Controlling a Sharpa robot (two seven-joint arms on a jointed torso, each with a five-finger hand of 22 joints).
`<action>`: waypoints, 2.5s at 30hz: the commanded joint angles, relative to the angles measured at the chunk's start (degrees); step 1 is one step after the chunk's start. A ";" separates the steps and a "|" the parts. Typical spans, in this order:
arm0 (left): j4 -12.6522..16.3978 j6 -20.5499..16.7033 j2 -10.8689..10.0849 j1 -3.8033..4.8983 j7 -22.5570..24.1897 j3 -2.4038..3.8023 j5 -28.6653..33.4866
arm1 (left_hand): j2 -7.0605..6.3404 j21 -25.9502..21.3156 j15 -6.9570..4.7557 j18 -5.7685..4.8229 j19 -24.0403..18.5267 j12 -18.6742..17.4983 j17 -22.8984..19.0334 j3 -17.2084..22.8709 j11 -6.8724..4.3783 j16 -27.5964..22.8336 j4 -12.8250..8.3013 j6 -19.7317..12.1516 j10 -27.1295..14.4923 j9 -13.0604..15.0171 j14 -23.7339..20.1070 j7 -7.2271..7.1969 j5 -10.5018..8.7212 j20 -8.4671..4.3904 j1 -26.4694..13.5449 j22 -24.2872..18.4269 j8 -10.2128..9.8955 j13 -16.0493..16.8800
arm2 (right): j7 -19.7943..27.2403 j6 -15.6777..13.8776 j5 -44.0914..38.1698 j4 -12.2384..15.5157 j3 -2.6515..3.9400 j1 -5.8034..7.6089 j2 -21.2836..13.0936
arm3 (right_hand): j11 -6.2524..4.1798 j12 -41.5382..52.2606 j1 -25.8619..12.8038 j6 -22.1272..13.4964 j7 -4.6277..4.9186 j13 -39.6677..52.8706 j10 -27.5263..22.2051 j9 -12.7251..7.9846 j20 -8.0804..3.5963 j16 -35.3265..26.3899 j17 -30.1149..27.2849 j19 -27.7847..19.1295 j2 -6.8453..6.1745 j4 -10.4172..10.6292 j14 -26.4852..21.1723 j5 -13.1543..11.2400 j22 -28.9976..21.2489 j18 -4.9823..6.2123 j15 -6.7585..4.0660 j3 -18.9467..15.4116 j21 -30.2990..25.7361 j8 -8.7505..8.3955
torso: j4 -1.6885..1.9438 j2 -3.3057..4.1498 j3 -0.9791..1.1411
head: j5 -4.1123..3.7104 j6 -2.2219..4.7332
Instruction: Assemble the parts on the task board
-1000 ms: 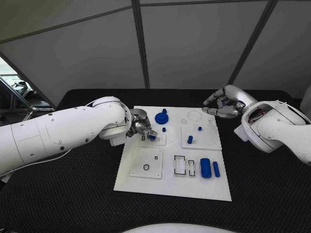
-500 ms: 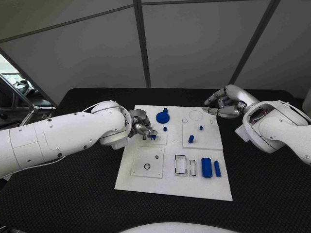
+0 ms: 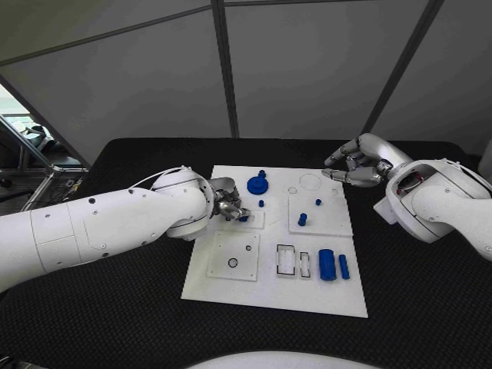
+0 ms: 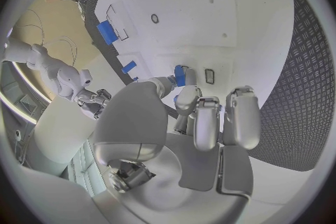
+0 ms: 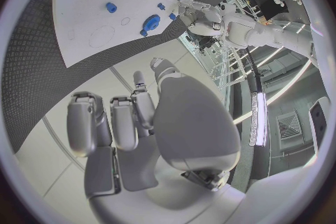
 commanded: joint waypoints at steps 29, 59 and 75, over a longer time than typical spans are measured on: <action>0.87 -0.09 -1.13 -0.40 -2.33 -0.06 -3.73 | -0.96 0.74 -0.31 -0.75 1.24 0.48 11.53 12.66 -0.28 0.35 -10.77 0.36 1.03 0.89 5.02 -0.54 0.16 -0.33 -2.72 3.79 1.23 0.61 | 0.59 0.60 -0.23 0.03 0.05 0.11 0.05 | -0.17 -0.10 -0.67 0.23 -0.05 0.07 0.02 -0.06 0.04 -0.23 5.31 -0.22 -0.05 0.41 3.94 -0.13 6.69 1.05 -0.37 -0.14 -0.23 -0.38 | 0.03 0.04 -0.01 | -0.13 -0.28; 1.32 -3.16 -0.60 -0.46 -2.02 -0.05 -4.33 | -1.10 1.30 -0.39 -0.97 1.93 1.03 11.58 13.84 -0.38 0.38 -11.36 0.45 1.62 1.25 5.03 -0.63 0.18 -0.40 -3.48 4.78 1.70 1.26 | 0.66 0.68 -0.23 -0.17 0.05 0.11 0.07 | -0.17 -0.14 -0.80 0.24 -0.06 0.01 -0.01 -0.06 0.04 -0.31 5.21 -0.22 -0.02 0.49 3.92 -0.12 6.68 1.05 -0.38 -0.21 -0.24 -0.37 | 0.06 -0.01 0.00 | -0.22 -0.55; 3.26 -7.11 -2.02 -0.71 -1.32 0.03 -4.38 | -1.24 1.55 -0.44 -1.07 2.25 1.34 11.61 14.55 -0.43 0.39 -11.68 0.49 1.94 1.44 5.04 -0.68 0.18 -0.45 -3.87 5.23 1.96 1.65 | 0.75 0.74 -0.23 -0.38 0.05 0.11 0.07 | -0.22 -0.11 -0.78 0.27 -0.10 0.03 0.00 -0.05 0.02 -0.31 5.24 -0.21 0.09 0.50 3.94 0.56 6.67 1.05 -0.41 -0.20 -0.27 -0.36 | 0.07 -0.01 0.04 | -0.21 -0.91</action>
